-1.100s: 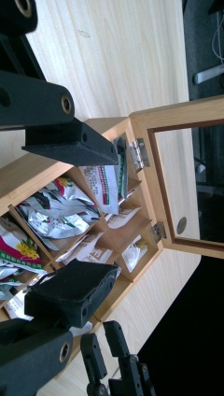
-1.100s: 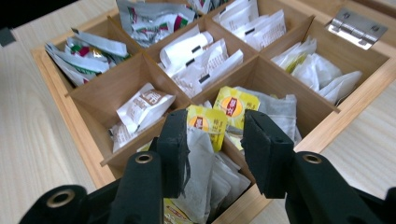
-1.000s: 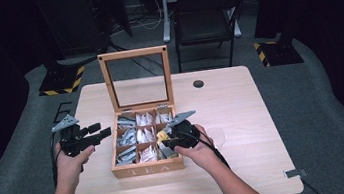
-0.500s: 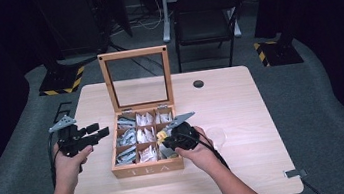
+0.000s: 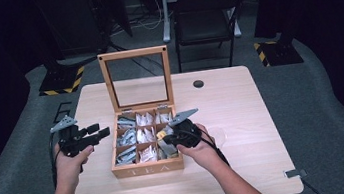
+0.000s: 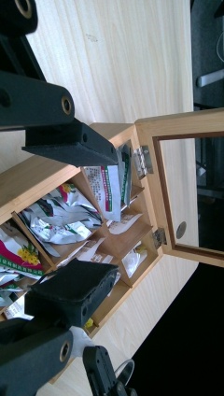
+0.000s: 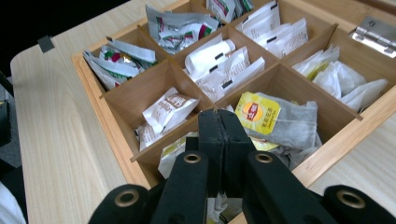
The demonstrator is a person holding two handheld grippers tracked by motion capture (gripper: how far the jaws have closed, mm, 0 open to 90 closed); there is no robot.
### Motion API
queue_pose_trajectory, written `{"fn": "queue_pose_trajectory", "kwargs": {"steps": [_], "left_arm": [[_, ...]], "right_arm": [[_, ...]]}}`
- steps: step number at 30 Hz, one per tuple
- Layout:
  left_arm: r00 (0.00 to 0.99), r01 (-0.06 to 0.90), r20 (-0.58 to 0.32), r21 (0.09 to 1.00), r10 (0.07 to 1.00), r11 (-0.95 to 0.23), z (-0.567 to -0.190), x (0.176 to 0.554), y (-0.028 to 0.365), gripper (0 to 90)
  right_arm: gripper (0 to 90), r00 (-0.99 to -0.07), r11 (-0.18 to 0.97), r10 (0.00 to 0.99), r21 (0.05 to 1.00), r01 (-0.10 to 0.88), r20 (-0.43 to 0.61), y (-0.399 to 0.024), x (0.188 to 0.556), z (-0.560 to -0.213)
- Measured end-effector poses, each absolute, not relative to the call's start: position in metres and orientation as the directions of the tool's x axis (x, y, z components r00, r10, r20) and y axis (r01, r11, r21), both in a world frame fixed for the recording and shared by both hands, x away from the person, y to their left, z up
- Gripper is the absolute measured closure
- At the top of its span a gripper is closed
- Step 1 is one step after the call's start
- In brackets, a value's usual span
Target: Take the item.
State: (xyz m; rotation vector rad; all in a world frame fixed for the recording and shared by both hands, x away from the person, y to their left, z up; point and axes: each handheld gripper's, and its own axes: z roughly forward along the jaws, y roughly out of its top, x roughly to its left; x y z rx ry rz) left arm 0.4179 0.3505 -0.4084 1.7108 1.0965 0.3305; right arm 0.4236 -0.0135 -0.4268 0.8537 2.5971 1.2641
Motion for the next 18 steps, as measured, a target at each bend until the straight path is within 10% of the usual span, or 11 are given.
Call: {"fn": "queue_pose_trajectory", "kwargs": {"steps": [18], "left_arm": [[0.541,0.51,-0.281,0.859,0.793,-0.043,-0.408,0.418,0.355,41.0]], "right_arm": [[89.4,-0.845,0.484,0.527,0.787,0.383,0.087,-0.011,0.419,-0.399]]}}
